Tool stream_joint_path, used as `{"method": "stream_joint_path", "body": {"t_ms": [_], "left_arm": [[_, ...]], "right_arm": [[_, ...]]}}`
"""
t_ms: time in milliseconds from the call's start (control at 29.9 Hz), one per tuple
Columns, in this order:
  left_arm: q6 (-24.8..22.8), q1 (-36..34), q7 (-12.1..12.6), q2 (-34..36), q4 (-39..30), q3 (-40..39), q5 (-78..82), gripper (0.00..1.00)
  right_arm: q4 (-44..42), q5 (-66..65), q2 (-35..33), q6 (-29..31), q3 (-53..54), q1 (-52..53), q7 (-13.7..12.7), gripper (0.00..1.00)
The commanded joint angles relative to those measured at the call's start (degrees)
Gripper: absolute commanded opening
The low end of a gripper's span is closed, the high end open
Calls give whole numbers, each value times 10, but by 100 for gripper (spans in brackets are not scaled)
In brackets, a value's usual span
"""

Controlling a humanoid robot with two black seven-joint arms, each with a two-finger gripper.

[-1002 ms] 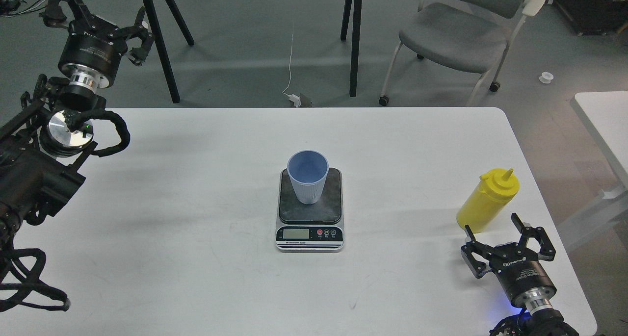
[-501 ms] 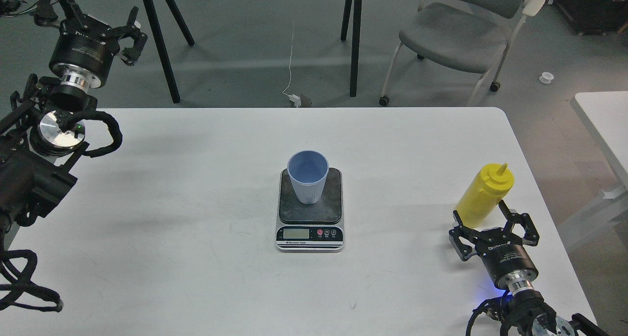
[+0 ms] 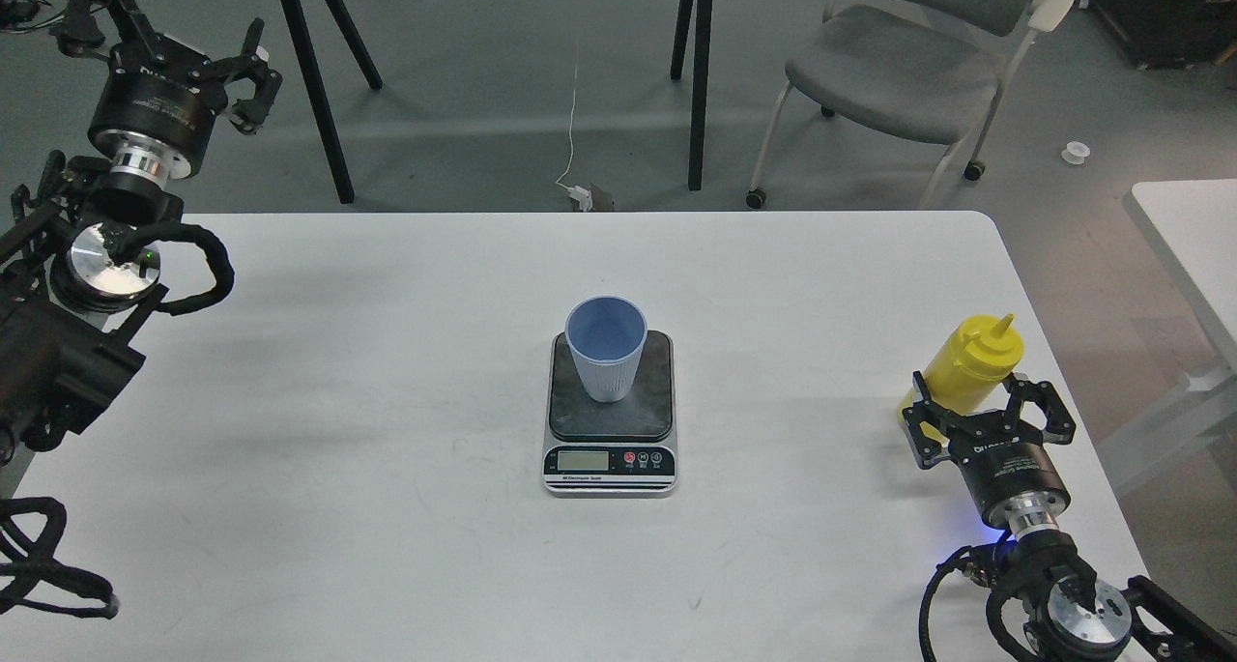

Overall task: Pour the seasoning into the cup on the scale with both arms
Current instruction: 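Move the right gripper to the yellow squeeze bottle and grasp it, then lift the yellow bottle with the right gripper and invert it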

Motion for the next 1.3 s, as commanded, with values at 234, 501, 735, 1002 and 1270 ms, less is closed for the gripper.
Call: {"method": "stream_joint_path", "body": {"t_ms": [234, 501, 735, 1002, 1270], "left_arm": [[0, 1, -1, 1, 0, 0, 0, 99], [0, 17, 0, 18, -4, -8, -4, 99], [0, 63, -4, -10, 0, -11, -8, 99], [0, 101, 11, 7, 1, 2, 5, 99], [0, 104, 11, 7, -2, 0, 5, 99]], "right_arm": [[-18, -3, 9, 0, -2, 53, 21, 50], [14, -97, -69, 0, -1, 118, 21, 49], [29, -267, -115, 0, 3, 220, 21, 49], [45, -482, -110, 0, -61, 352, 21, 49], [48, -602, -108, 0, -279, 536, 30, 47]]}}
